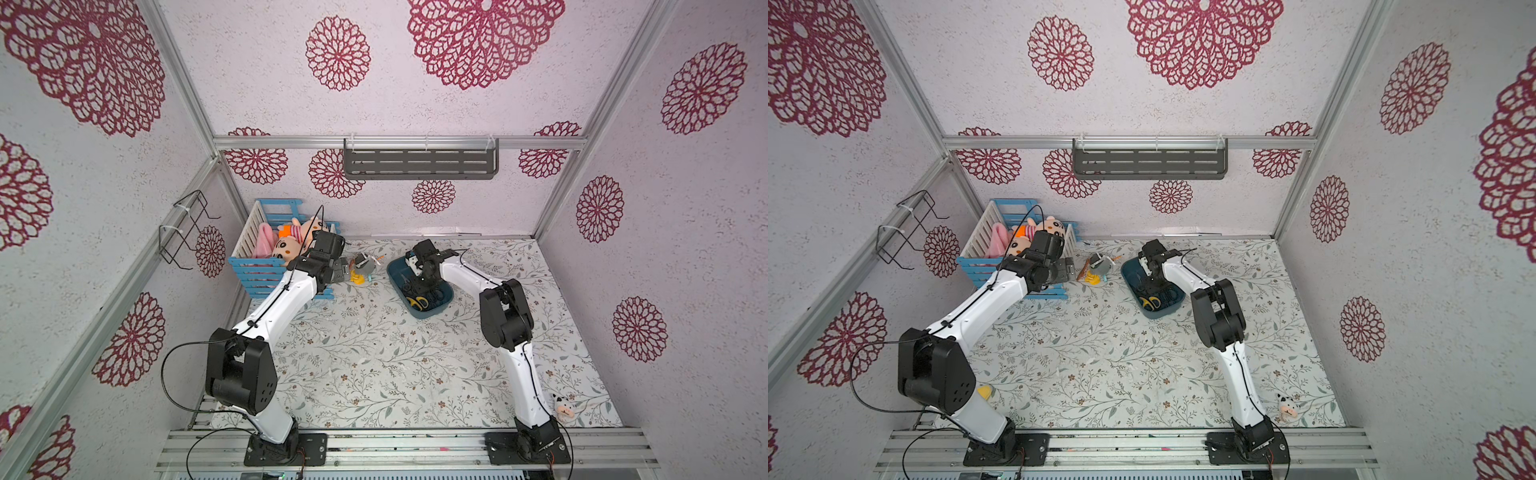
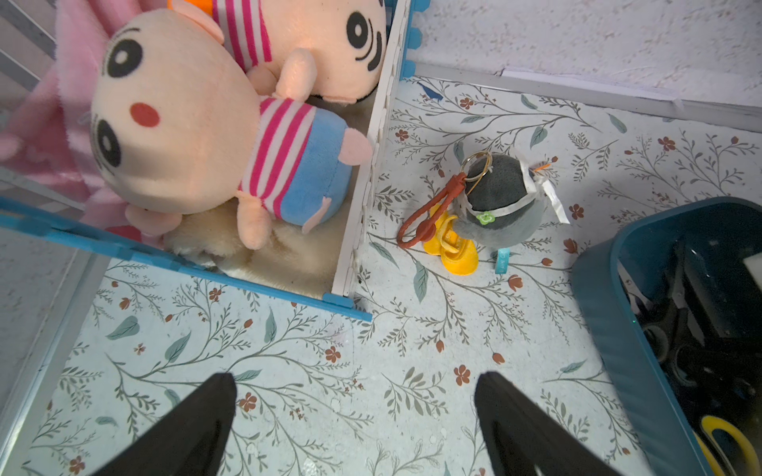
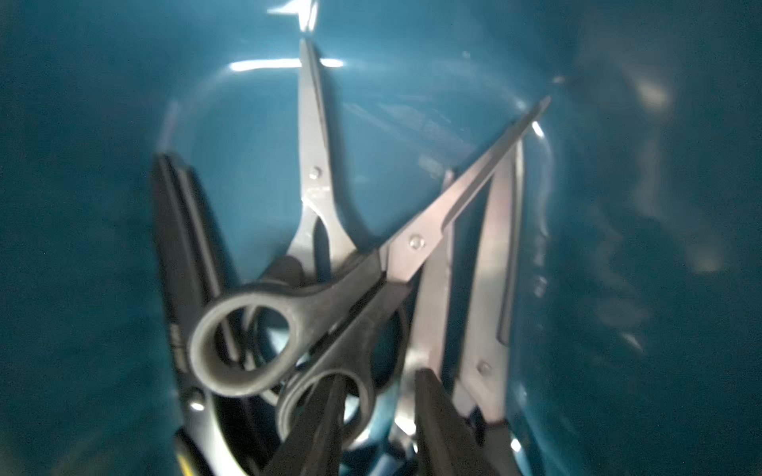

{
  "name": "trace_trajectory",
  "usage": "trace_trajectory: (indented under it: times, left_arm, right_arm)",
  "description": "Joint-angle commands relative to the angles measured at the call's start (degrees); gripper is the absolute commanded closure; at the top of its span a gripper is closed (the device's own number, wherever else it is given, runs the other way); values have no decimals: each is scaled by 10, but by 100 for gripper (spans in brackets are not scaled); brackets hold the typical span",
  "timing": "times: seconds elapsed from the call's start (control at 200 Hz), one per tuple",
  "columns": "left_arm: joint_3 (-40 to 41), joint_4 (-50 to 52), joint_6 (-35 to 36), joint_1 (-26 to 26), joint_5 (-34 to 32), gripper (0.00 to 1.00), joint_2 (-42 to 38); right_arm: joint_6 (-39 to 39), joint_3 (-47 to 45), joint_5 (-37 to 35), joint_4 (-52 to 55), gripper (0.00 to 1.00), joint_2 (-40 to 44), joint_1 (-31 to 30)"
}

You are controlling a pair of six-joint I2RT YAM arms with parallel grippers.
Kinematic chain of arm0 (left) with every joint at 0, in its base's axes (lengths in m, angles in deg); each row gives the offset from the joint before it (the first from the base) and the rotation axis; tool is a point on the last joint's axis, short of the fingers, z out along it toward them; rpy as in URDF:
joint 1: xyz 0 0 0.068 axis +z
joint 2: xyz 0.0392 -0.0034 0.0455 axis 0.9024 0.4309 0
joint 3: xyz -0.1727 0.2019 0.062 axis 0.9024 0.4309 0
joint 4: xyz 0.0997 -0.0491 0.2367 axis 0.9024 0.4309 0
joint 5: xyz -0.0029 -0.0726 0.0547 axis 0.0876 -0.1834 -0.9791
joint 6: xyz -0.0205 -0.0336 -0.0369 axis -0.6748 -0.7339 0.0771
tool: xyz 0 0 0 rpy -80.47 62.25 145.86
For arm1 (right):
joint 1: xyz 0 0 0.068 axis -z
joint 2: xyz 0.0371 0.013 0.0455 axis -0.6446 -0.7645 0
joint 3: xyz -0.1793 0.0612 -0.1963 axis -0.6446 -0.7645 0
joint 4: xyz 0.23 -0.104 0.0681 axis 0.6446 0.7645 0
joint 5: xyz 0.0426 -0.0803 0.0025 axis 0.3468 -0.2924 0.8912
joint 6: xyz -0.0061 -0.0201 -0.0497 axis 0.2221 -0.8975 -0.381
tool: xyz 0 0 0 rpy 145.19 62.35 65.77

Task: Take the scissors out of the storage box
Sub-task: Pick up the scissors from the storage box.

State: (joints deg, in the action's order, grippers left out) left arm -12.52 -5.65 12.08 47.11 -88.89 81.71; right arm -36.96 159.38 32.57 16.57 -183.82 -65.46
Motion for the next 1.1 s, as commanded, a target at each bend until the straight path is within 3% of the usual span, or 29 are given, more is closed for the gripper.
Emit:
trace_trajectory:
  times: [0.0, 0.34, 0.775, 0.961, 1.096]
  left_arm:
    - [-13, -1, 9, 1, -6, 3, -1]
    - [-8, 4, 8, 2, -7, 3, -1]
    - [-13, -15, -4, 2, 17, 3, 11]
    - [-24, -14, 3, -3, 27, 3, 17]
    - [-35, -10, 15, -4, 27, 3, 24]
  right_arm:
    - [5, -10, 0, 20, 67, -44, -4]
    - [28, -65, 17, -56, 86, 22, -4]
    - [7, -28, -23, -22, 86, 132, 1]
    - [12, -71, -34, -12, 87, 188, 1]
    - [28, -153, -82, 30, 87, 271, -5]
